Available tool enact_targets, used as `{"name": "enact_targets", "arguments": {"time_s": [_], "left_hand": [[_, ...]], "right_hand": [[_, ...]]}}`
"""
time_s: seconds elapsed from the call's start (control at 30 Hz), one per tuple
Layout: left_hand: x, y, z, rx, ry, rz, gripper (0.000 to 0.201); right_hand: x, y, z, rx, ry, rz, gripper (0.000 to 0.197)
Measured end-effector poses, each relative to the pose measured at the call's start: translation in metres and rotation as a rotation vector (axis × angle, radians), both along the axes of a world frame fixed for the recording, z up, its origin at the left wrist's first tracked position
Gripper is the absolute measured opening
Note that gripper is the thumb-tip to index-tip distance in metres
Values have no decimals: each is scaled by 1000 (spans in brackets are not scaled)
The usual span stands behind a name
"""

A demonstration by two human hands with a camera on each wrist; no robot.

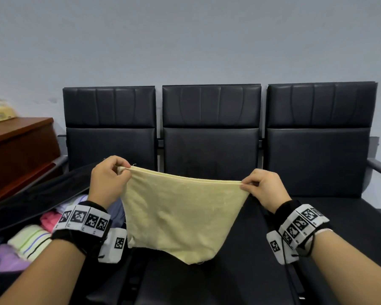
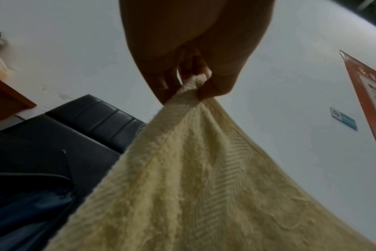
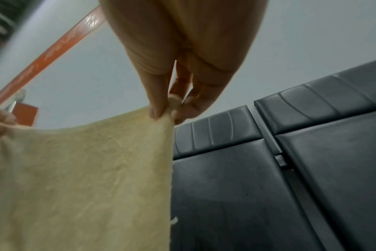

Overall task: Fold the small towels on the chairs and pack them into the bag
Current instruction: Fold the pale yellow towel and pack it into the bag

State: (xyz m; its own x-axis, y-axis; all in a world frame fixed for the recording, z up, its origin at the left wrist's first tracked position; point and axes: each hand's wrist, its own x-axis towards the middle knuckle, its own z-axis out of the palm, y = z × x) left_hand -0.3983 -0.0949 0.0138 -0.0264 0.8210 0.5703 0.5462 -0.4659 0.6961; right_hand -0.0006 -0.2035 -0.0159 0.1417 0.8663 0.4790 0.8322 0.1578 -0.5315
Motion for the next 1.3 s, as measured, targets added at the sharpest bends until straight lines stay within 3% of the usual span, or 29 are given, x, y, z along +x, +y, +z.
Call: {"name": "enact_targets", "arguments": {"time_s": [0.13,0.23,0.37,0.43,0.5,0.57,0.8,0.9,1.03,1.2,1.3], "left_hand": [[-4,-4,2,11,-77,-2,22],[-8,-2,5,30,-124,-20,26],[-4,12,-2,-66,-98,-20,22],[3,25,-8,-164,-71,-24,21],[14,38,-15,-252,-53,-13,16],[23,51,-17,-261,-63,16,16],[33,66,15,8,-178,18,8],[28,60,12,11,-184,-67,14],[18,50,-24,-159,-131,-101,21],[9,35,-83,-485,106,-215,35],[9,18,-115,-697,170,-275,14]], "right_hand": [[-3,-3,6,52,47,-14,21],[-1,-4,17,3,111,0,30],[1,7,25,-17,204,-95,17],[2,19,24,-20,309,-132,13],[-1,30,21,-56,521,-110,10],[-2,40,21,-65,677,-70,8],[16,44,43,136,532,-35,11],[16,32,39,116,502,-30,11],[13,11,2,-67,562,-32,8],[7,-10,-59,-320,657,-43,12],[10,-18,-95,-472,699,-58,16]]}}
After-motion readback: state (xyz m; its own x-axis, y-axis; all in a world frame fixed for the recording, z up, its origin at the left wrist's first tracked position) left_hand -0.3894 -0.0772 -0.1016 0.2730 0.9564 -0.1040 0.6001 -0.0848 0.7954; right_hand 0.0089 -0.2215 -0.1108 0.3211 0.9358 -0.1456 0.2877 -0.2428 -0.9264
